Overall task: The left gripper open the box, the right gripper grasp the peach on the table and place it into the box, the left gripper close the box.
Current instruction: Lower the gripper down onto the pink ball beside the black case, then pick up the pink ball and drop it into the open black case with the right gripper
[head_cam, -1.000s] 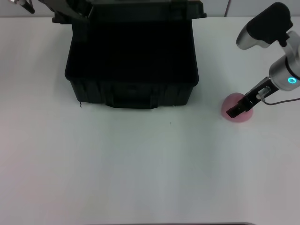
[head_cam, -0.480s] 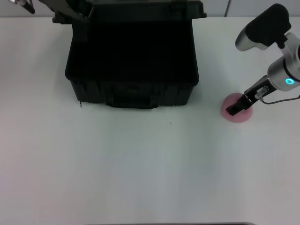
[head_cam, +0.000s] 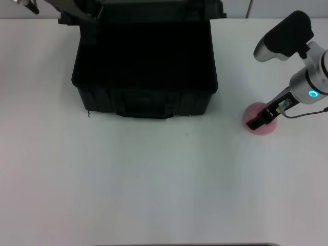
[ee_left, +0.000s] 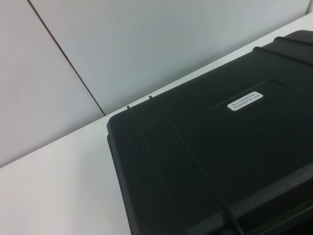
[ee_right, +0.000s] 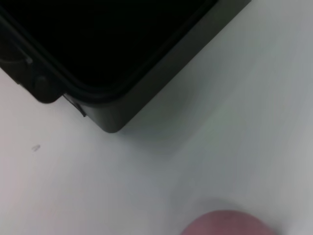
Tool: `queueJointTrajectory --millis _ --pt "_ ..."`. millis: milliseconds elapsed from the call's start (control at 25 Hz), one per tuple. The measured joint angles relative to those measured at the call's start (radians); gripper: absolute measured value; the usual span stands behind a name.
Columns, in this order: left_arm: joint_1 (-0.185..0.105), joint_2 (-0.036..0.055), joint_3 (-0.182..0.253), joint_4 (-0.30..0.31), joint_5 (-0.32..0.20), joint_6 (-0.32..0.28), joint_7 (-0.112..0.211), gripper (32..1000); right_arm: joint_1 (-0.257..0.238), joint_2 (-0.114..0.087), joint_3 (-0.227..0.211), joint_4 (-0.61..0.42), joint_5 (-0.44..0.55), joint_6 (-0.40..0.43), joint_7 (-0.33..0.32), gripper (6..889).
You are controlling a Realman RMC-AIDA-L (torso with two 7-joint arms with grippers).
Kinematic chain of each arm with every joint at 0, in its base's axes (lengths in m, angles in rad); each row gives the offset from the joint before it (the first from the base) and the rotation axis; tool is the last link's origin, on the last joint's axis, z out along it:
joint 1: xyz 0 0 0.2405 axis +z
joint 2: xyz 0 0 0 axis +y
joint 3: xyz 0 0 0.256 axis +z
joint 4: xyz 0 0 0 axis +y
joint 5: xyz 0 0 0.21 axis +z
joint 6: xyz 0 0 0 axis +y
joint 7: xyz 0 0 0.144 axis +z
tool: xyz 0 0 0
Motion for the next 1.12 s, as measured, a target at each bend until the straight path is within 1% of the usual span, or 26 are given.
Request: queueJointTrajectory --millis 400,600,720,1120 --pt "-0.001 -0.0001 0.0 0.0 -0.001 0.001 0.0 511 -0.001 0.0 0.0 -0.001 0.0 -0.003 0.0 660" --pt "0.0 -0.0002 0.0 -0.001 -0.001 0.001 0.0 511 -0.002 0.0 0.001 -0.006 0.0 -0.002 -0.001 421" --pt "0.001 -0.0002 0.0 -0.002 -0.001 0.001 0.0 512 -0.002 0.0 0.001 -0.007 0.0 -0.001 -0.002 236" --pt "0.005 0.0 0.0 -0.002 -0.001 0.005 0.001 513 -0.007 0.0 0.001 -0.022 0.0 0.007 -0.002 189"
